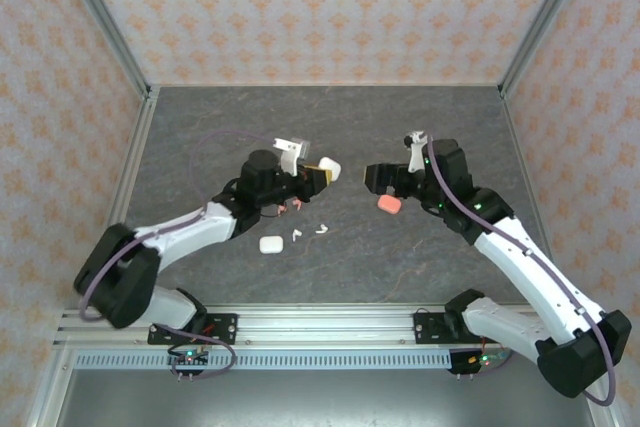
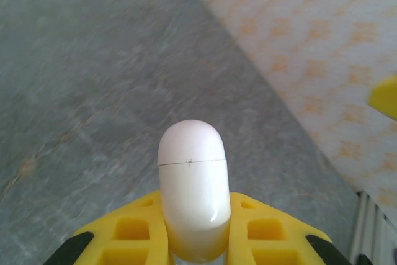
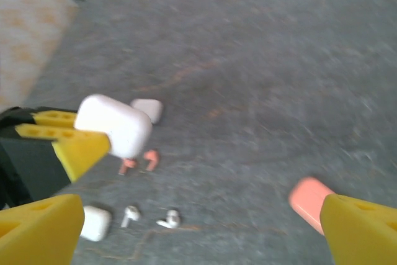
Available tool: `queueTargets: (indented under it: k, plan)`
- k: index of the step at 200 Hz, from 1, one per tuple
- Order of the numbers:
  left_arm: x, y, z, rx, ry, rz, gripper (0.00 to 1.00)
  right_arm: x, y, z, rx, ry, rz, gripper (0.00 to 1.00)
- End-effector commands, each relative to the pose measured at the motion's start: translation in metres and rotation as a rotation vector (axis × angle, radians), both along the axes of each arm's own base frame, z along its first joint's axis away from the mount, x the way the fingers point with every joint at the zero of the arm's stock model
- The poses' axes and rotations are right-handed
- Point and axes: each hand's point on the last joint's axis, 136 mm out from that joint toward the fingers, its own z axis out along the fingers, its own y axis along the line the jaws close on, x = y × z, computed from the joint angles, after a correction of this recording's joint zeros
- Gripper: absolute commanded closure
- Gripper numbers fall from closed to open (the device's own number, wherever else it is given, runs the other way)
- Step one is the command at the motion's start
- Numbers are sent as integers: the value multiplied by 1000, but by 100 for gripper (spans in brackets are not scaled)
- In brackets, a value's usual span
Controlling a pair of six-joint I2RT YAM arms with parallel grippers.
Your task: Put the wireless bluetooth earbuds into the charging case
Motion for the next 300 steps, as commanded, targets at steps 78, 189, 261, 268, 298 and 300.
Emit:
queueTargets:
  k: [78, 189, 261, 268, 298, 300]
  plan:
    - [77, -1, -98, 1, 321, 227, 100, 3, -39, -76, -270, 196, -139, 1]
    - [78, 21, -139, 79, 405, 311, 54, 19, -40, -123, -540, 383, 29, 1]
    - [71, 46, -80, 133, 289, 361, 28, 52, -24, -173, -535, 456, 155, 0]
    - [69, 48, -71, 128, 267, 360, 26, 53, -21, -177, -530, 462, 173, 0]
    - [60, 53, -34, 102, 193, 347, 22, 60, -16, -190, -546, 476, 216, 0]
    - [59, 53, -32, 101, 188, 345, 22, 60, -16, -190, -549, 476, 220, 0]
